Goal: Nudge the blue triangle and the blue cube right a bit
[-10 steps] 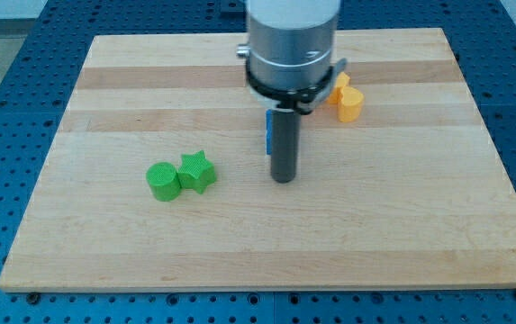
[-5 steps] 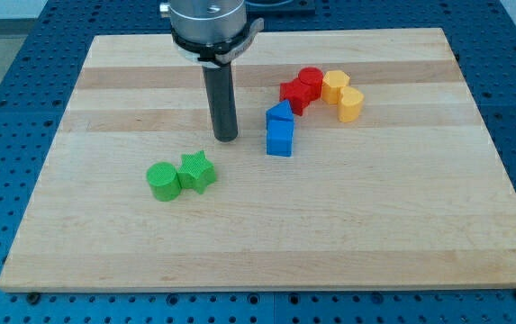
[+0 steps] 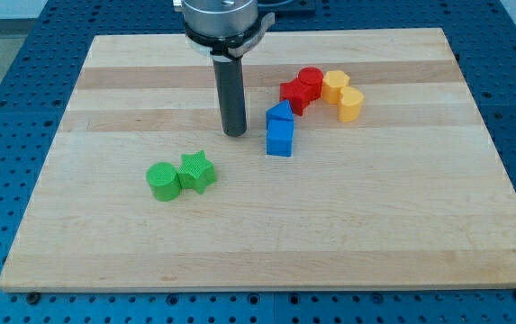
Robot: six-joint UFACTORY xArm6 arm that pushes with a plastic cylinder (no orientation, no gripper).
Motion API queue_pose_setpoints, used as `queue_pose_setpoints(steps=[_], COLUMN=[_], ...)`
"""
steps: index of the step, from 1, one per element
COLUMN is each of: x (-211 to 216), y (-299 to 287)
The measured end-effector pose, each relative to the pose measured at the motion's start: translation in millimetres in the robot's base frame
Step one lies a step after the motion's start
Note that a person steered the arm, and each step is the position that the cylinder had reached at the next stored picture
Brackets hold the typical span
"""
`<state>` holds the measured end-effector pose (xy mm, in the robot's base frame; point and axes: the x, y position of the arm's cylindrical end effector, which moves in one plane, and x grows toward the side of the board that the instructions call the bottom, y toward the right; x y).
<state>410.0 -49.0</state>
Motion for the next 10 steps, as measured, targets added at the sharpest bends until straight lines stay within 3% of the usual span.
queue_pose_setpoints(steps=[10], x=[0], y=[39])
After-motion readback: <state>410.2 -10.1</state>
